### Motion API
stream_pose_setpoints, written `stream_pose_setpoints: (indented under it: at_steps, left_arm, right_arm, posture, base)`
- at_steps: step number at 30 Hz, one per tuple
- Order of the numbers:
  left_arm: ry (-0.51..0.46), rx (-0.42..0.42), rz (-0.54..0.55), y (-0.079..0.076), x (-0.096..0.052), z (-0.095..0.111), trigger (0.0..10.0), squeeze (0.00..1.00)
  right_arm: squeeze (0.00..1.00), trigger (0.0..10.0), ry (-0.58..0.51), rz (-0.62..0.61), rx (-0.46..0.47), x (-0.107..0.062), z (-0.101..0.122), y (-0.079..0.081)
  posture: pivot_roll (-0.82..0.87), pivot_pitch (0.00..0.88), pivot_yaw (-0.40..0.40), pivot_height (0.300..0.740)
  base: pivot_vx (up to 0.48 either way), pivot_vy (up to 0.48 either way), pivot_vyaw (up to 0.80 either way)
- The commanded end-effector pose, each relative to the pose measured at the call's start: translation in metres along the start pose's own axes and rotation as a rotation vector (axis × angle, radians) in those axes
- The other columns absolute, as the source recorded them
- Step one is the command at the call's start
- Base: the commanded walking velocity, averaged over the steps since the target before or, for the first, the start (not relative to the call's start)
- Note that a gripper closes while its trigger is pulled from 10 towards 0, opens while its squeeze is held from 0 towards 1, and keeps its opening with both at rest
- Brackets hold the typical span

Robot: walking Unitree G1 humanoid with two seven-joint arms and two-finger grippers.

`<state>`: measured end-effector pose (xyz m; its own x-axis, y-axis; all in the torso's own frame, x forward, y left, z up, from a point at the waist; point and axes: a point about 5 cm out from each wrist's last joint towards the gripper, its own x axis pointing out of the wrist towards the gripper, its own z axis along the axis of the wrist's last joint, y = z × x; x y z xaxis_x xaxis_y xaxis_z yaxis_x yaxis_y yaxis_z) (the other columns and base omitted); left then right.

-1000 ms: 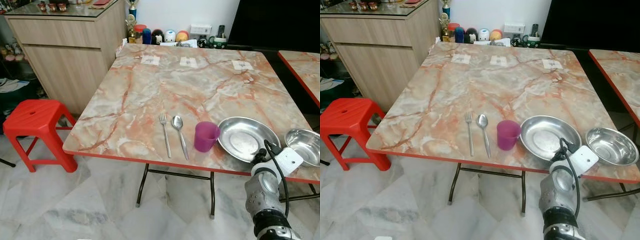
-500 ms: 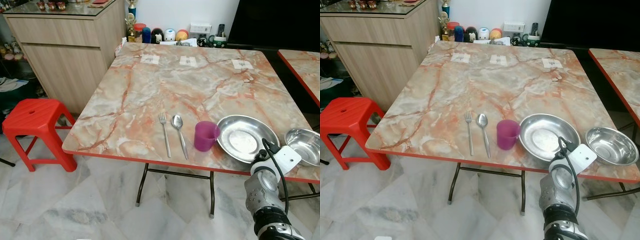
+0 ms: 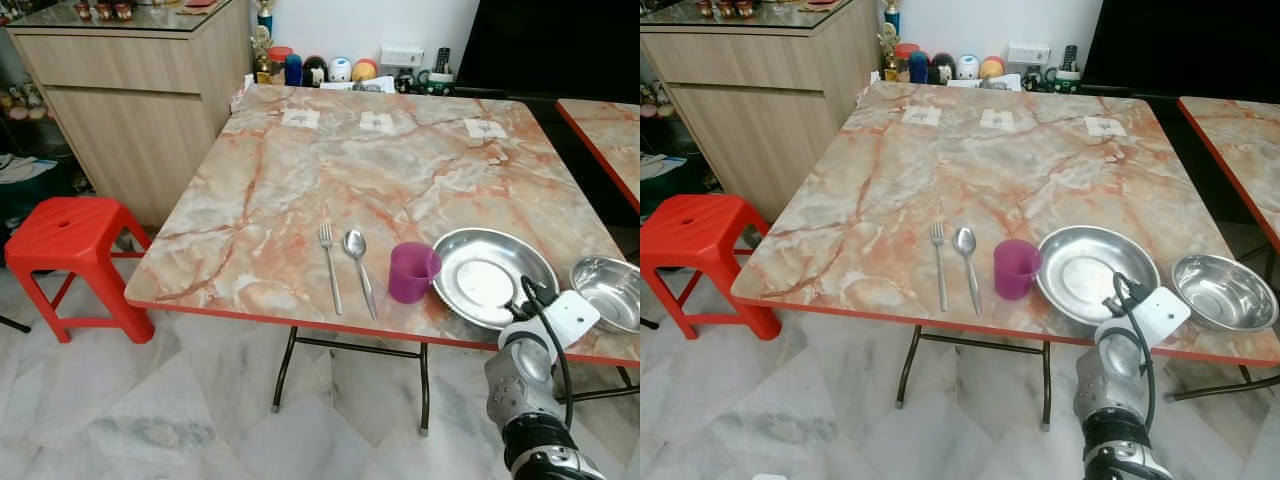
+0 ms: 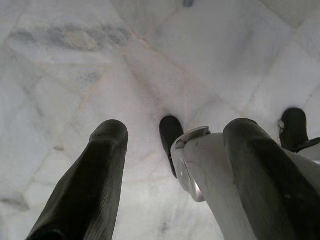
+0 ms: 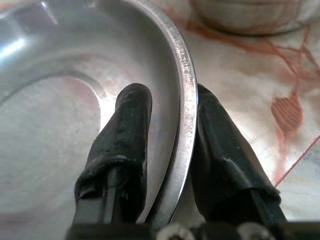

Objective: Setting the table

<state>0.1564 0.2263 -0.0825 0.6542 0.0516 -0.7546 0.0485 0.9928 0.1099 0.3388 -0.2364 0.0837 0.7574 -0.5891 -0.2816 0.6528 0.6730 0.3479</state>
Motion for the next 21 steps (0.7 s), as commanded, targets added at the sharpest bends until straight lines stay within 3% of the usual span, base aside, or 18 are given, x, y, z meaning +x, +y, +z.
stream_pose_setpoints:
  at_steps: [1,9,14,21]
  left_arm:
    - [0.024,0.021,0.001,0.001,-0.003,-0.007,10.0,0.0]
    - [0.019,0.033,-0.002,0.0,-0.002,-0.006,10.0,0.0]
    - [0.02,0.045,-0.004,0.0,-0.002,-0.006,10.0,0.0]
    - [0.024,0.057,-0.01,-0.002,-0.002,-0.007,10.0,0.0]
  right_arm:
    - [0.0,0.0,0.017,-0.009,-0.023,-0.003,-0.007,-0.001]
    - [0.0,0.0,-0.015,0.001,0.004,-0.004,-0.004,0.002]
    - [0.0,0.0,-0.073,0.045,-0.01,-0.005,0.003,0.008]
    - [0.0,0.0,-0.195,0.123,0.046,-0.01,0.021,0.024]
  posture:
    - [0.06,0.123,-0.031,0.74]
    - [0.06,0.124,-0.031,0.74]
    - [0.06,0.123,-0.031,0.74]
    - [0.06,0.123,-0.03,0.74]
  base:
    - [0.0,0.0,0.0]
    - [0.0,0.0,0.0]
    - [0.0,0.0,0.0]
    - [0.0,0.0,0.0]
